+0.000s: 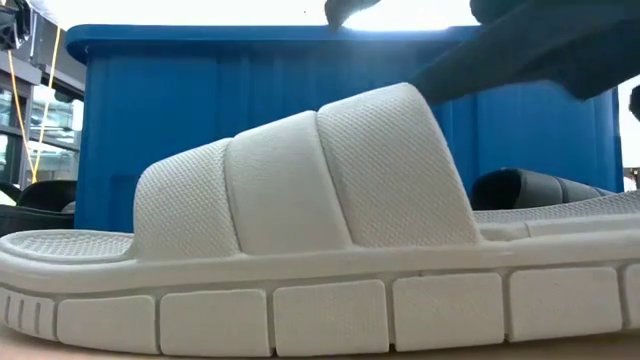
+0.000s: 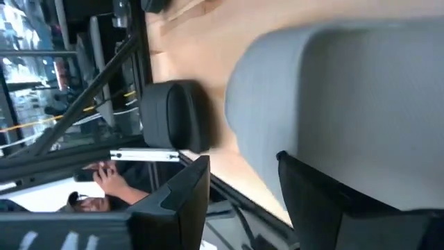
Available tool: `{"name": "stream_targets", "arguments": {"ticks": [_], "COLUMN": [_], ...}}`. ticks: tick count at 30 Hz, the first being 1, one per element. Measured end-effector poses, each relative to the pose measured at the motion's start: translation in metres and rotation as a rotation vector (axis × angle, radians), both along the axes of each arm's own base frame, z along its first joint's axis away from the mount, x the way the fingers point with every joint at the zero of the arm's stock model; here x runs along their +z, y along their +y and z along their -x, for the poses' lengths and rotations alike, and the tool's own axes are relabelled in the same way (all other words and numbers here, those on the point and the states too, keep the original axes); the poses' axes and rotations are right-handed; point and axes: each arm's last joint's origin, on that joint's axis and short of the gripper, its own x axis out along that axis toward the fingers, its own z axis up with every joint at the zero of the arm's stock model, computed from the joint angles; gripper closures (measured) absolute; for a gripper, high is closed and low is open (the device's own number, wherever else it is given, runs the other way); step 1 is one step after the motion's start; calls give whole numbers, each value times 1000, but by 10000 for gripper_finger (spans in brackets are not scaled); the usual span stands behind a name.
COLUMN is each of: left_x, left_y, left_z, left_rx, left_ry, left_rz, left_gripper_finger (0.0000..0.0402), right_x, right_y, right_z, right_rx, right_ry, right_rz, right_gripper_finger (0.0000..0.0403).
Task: Pick and place slides into bin
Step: Stack the gray slide on top of the gray slide in the blue bin
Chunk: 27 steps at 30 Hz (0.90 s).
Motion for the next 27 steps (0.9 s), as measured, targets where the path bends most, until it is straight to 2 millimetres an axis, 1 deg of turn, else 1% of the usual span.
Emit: {"name": "stream_targets", "arguments": {"ticks": [4, 6, 9, 13, 18, 21, 24, 27], "left_x": [0, 0, 0, 0, 0, 0, 0, 0], "left_y": [0, 0, 0, 0, 0, 0, 0, 0], "left_z": [0, 0, 0, 0, 0, 0, 0, 0], "left_rx": [-1, -1, -1, -1, -1, 0, 0, 0], "left_ry": [1, 1, 1, 1, 1, 1, 0, 0], "left_rz": [-4, -4, -6, -7, -7, -2, 0, 1], "left_gripper_finger": [204, 204, 204, 204, 204, 204, 204, 204], "right_x": [-2, -4, -5, -6, -6, -6, -6, -6], "right_y": [7, 9, 8, -2, -20, -28, -32, -30], "right_z": [9, 14, 16, 7, -7, -14, -17, -16], "right_rx": [37, 17, -26, -24, -34, -19, -28, -14], "right_ry": [50, 75, 71, 84, 91, 111, 112, 120], "right_rz": [3, -18, -7, 20, 100, 99, 100, 76], "right_gripper_finger": [238, 238, 238, 238, 238, 238, 238, 238]}}
